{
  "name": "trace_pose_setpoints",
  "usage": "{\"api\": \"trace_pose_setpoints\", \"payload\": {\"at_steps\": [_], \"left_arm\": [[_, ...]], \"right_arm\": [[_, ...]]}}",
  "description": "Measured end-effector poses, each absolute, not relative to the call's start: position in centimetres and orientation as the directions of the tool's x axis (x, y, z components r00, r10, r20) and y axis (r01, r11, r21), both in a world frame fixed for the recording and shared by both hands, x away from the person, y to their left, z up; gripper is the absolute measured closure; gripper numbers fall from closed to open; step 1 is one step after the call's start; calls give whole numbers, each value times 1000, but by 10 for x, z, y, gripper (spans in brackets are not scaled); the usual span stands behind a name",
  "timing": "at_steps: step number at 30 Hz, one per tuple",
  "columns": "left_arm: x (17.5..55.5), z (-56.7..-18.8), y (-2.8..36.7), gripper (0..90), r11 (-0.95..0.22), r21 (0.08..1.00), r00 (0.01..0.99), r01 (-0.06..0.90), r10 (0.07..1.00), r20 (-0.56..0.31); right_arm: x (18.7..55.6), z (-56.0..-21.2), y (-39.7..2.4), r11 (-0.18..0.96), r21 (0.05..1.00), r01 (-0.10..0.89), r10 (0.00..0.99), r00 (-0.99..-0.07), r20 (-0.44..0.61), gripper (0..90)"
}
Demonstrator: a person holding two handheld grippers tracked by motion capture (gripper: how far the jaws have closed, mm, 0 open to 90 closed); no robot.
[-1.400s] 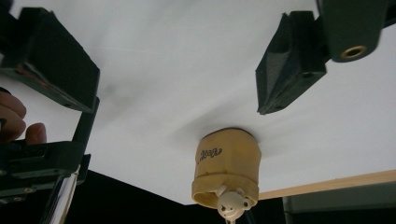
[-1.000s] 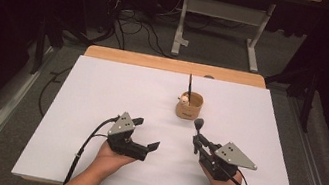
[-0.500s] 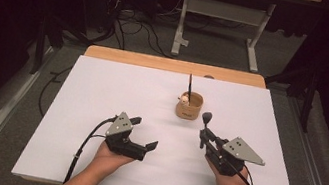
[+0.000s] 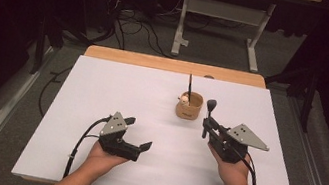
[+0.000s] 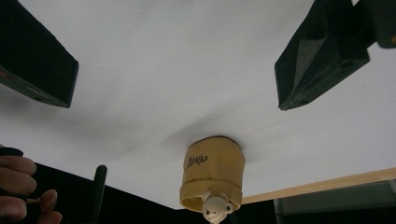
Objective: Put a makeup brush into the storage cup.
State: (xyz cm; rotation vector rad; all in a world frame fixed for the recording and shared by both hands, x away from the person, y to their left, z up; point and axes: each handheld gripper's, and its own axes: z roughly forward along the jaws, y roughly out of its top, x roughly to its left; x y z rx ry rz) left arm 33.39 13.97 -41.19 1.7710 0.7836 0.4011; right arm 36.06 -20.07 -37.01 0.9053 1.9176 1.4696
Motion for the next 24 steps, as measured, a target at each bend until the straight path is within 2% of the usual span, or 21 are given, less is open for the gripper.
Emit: {"api": "trace_pose_setpoints", "payload": {"at_steps": [7,24], "left_arm": [[329,-418,144,4,-129,941,723,313,675,-147],[323,-417,145,9,-132,945,738,298,659,-141]], "right_arm": [[371,-366,-195,172,969,175,789,-614,-29,807],[403,-366,-189,149,969,195,812,-584,-7,807]]}}
